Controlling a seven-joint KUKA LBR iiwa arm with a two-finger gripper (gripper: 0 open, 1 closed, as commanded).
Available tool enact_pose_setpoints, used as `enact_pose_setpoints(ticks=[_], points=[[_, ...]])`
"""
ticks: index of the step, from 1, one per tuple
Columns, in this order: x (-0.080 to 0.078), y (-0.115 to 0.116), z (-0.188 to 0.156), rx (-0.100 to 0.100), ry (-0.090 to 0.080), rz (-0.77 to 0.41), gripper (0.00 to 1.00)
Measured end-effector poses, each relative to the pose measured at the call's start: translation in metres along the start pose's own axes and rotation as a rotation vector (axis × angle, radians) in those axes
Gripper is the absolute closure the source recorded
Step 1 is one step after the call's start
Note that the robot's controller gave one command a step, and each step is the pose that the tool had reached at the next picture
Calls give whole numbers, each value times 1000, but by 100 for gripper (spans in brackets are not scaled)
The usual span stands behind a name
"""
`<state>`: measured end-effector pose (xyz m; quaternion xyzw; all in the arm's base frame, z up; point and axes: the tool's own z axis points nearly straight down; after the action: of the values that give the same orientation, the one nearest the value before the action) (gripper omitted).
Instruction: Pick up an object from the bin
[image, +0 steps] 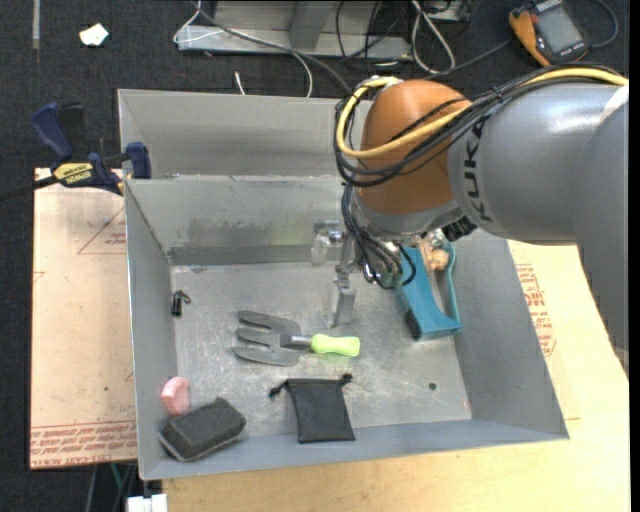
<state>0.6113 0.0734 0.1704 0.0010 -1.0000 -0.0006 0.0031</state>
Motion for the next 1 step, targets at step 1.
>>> enact_pose_setpoints(ticks=[1], points=[[-1, 0, -5, -1, -7, 2, 0]])
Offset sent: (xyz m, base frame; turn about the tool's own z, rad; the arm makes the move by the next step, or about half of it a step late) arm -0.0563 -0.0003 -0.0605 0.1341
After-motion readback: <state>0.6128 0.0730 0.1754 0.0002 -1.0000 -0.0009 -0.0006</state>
